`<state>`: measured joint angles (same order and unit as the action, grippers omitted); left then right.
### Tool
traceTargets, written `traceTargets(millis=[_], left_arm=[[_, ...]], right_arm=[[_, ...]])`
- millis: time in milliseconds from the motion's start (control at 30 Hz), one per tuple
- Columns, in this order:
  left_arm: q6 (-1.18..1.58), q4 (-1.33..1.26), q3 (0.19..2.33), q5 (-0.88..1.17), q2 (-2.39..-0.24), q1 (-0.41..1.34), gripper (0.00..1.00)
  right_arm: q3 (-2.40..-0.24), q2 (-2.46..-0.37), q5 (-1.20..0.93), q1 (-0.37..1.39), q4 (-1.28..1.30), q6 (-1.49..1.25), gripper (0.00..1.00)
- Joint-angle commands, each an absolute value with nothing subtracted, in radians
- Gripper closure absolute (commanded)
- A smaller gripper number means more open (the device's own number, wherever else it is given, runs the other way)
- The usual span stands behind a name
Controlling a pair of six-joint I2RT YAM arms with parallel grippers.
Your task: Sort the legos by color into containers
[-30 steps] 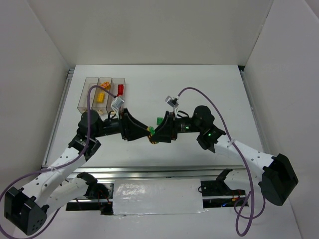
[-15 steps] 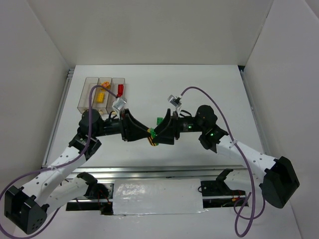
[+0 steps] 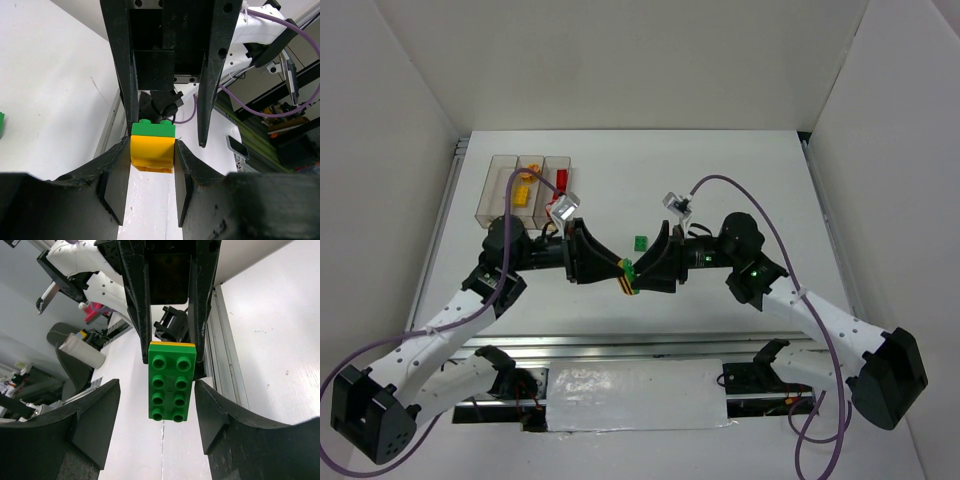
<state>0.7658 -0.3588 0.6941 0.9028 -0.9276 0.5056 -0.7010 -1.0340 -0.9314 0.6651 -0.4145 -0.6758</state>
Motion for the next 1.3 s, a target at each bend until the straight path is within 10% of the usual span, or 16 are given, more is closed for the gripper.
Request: traceTargets(millis=[0, 233, 433, 1033, 1133, 1267], left_arm=[[0.773, -0.437, 0.742, 0.937, -0.927, 0.508, 1.00], [0.779, -0.442, 0.750, 0.940, -0.933, 0.508, 1.00], [0.756, -0.416, 0.768, 0.957, -0.945, 0.508, 1.00], [0.664, -0.319, 0.848, 1.008, -0.988, 0.500, 1.00], [0.524, -0.041, 0.950, 0.832, -1.000, 0.480, 1.00], [0.338, 0.401, 1.155, 0.093, -1.075, 0.451, 1.00]], right_arm=[[-0.729, -1.037, -0.927, 0.664, -0.402, -0.655, 0.31], [-0.741, -1.049, -0.896, 0.667, -0.379, -0.635, 0.45], [-0.747, -1.058, -0.891, 0.666, -0.365, -0.618, 1.00], [-0.609, -0.934, -1.071, 0.502, -0.492, -0.618, 1.00], [-0.637, -0.908, -0.917, 0.486, -0.327, -0.534, 1.00], [-0.667, -0.870, -0.636, 0.471, -0.080, -0.492, 1.00]])
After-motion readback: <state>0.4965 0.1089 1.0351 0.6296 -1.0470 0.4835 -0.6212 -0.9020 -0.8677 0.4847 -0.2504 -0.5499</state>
